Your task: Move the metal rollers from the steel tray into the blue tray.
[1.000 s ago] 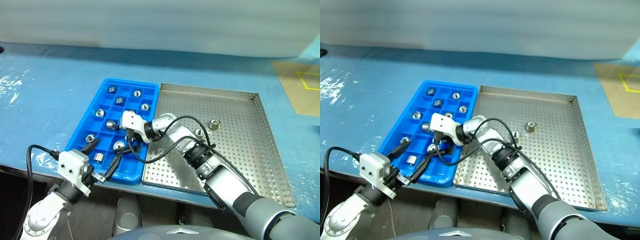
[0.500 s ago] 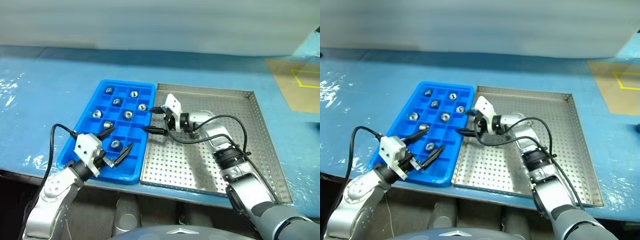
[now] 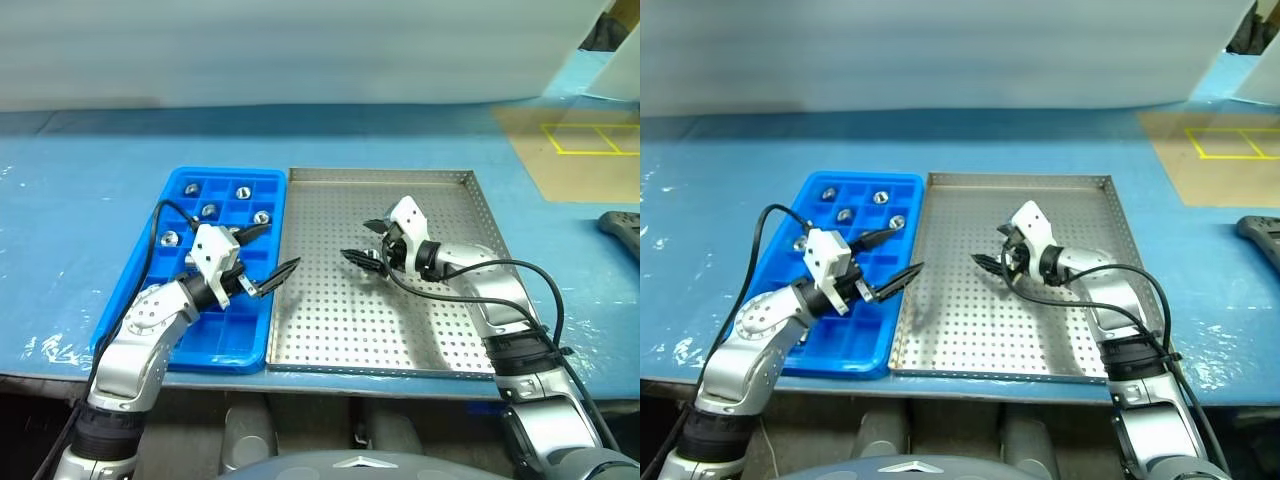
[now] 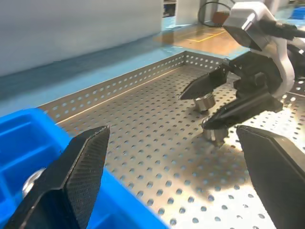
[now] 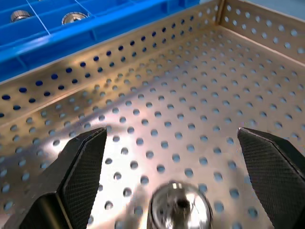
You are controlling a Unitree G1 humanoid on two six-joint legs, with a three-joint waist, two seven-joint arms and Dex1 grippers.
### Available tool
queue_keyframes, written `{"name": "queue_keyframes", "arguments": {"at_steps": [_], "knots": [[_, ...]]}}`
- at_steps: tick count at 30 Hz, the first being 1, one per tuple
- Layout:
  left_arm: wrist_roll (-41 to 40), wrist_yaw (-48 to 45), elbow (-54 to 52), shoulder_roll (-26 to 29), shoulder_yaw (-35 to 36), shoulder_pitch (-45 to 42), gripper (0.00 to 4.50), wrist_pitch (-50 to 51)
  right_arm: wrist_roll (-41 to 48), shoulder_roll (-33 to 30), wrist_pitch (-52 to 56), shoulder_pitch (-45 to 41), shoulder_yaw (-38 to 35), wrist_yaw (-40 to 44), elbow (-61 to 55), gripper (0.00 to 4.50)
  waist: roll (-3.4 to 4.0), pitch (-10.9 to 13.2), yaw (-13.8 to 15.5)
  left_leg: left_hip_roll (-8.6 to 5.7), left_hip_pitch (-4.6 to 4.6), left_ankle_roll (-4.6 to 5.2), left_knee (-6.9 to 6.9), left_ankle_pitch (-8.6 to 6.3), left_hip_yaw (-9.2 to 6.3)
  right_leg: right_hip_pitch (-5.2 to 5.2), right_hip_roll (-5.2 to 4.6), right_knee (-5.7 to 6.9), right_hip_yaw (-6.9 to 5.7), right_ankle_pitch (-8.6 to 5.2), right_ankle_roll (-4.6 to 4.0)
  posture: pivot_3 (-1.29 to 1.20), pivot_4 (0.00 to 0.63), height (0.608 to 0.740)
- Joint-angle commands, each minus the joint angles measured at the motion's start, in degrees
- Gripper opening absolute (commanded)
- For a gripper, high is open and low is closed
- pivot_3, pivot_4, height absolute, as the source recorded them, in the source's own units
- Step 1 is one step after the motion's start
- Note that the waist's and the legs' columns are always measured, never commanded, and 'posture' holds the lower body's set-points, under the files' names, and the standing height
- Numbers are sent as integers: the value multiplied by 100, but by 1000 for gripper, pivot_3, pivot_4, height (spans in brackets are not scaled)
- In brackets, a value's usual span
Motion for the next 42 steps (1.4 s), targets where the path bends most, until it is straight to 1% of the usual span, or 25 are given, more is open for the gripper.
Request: {"name": "queue_keyframes", "arguments": {"at_steps": [1,7,15,17,19,24,25,29,32,36,42], "knots": [[-51,-182,151,-35,-86,-207,4500,-93,216,-13,171,160,-157,-150,-452,4469,1,0,-64,0,0,0,-1,0,0,0,0,0,0,0,0,-29,150,740],[-17,-375,464,-78,-133,-459,4500,-194,244,32,275,391,-132,-464,-521,4469,0,0,-118,-1,2,1,2,0,1,0,-1,1,1,0,-1,-56,150,740],[13,-526,680,-106,-149,-582,4500,-295,114,68,236,496,111,-653,-330,4469,0,0,-177,-1,3,2,3,0,1,1,-2,-3,-1,1,-1,-69,150,740],[16,-564,725,-107,-144,-556,4500,-350,77,106,177,480,181,-691,-238,4088,0,0,-204,-1,2,2,3,0,1,1,-2,-4,-1,1,-1,-68,150,740],[23,-591,773,-110,-141,-541,4500,-401,56,134,131,441,250,-691,-161,3574,0,0,-219,-1,2,2,3,0,1,1,-2,-4,-1,1,-1,-65,150,740],[27,-611,791,-119,-128,-506,4500,-445,78,169,125,394,323,-652,-116,1749,0,0,-222,0,2,3,3,0,1,2,-2,-6,-1,0,-1,-59,150,740],[28,-607,795,-121,-124,-499,4500,-450,85,186,118,379,320,-653,-92,1558,0,0,-222,-1,3,3,2,0,1,2,-3,-8,-1,0,-1,-59,150,740],[35,-581,752,-117,-109,-430,4500,-463,73,210,33,363,311,-655,-82,1563,0,0,-220,0,2,4,0,-1,1,1,-3,-10,-2,0,-1,-43,150,740],[-6,-498,632,-82,15,-293,4500,-438,253,363,-83,202,199,-608,-139,1563,0,0,-231,-1,0,4,0,-1,1,1,-2,-10,-2,0,-1,-11,150,740],[-52,-308,325,-6,248,34,4500,-419,360,691,-147,-428,336,-471,-1,1563,0,1,-253,1,-4,3,-4,0,1,-2,-1,-8,-2,1,-2,65,150,740],[-103,147,-358,10,629,768,4500,-295,196,1058,-439,-1199,684,-131,634,1563,-1,0,-149,3,-3,6,-9,-2,-2,-3,-6,-22,-17,1,-4,156,150,740]]}}
